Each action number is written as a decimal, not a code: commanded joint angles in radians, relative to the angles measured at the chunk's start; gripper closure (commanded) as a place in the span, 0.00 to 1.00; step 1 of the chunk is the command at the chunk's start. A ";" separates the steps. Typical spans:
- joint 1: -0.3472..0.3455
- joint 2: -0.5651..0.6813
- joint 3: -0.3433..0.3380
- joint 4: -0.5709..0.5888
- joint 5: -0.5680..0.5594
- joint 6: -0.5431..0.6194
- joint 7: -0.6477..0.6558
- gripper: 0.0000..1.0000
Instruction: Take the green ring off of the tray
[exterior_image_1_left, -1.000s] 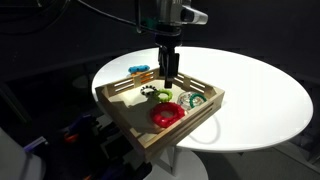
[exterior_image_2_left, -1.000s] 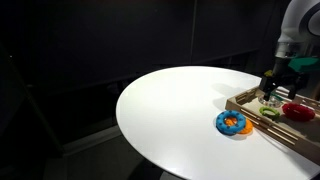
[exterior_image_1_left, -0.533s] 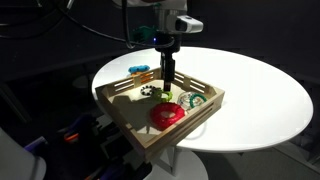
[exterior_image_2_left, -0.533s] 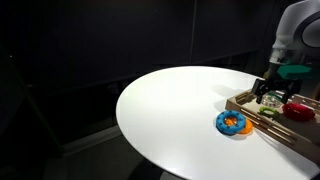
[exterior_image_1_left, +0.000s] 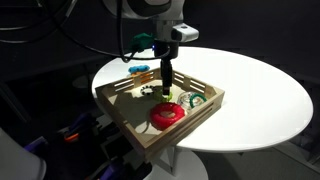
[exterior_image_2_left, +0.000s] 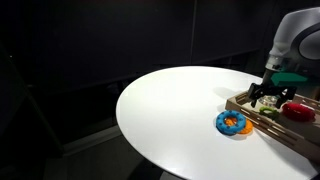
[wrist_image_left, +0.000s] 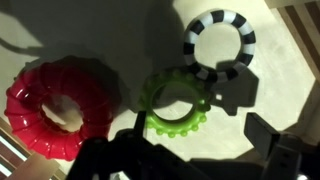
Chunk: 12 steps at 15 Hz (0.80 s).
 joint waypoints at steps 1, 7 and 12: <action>0.011 0.011 -0.012 -0.013 0.006 0.042 0.025 0.10; 0.012 0.020 -0.020 -0.017 0.005 0.067 0.032 0.49; 0.012 0.019 -0.026 -0.019 0.003 0.077 0.037 0.91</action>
